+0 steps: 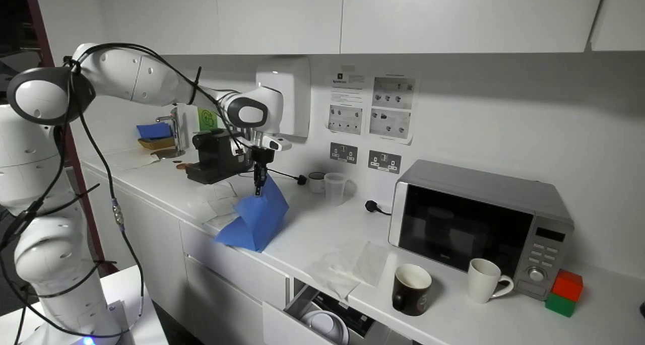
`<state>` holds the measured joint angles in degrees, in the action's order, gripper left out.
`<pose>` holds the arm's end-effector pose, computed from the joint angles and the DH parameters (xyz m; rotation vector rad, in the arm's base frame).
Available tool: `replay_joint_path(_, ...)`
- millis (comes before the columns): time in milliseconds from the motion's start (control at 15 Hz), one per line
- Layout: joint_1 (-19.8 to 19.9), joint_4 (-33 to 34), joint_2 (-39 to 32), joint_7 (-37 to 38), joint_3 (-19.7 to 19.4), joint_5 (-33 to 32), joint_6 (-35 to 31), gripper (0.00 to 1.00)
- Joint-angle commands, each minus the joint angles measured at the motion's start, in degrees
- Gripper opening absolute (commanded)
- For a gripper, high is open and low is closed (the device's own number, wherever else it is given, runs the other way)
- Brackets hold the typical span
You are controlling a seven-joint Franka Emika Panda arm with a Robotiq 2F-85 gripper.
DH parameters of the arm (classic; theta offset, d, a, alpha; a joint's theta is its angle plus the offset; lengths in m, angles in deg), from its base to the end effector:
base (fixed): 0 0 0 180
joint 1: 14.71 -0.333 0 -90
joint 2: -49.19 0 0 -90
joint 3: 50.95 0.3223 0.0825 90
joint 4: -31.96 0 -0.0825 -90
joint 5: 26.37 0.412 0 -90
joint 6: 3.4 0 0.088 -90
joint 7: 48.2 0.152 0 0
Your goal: Unfold the blue cloth
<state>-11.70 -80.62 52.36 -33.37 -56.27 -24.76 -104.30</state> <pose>0.5399 -0.0757 0.4369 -3.0436 0.6345 0.2342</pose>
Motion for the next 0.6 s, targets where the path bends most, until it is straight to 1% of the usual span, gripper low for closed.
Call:
replay_joint_path(0, 2.7, 5.5, -1.9, -1.8, -2.0, 2.9, 3.0, 0.0)
replay_joint_path(200, 3.9, 7.9, -3.1, -1.7, -3.2, 4.6, 3.6, 0.0)
replay_joint_path(533, 4.7, 9.7, -4.9, -1.9, -3.9, 6.7, 3.8, 0.0)
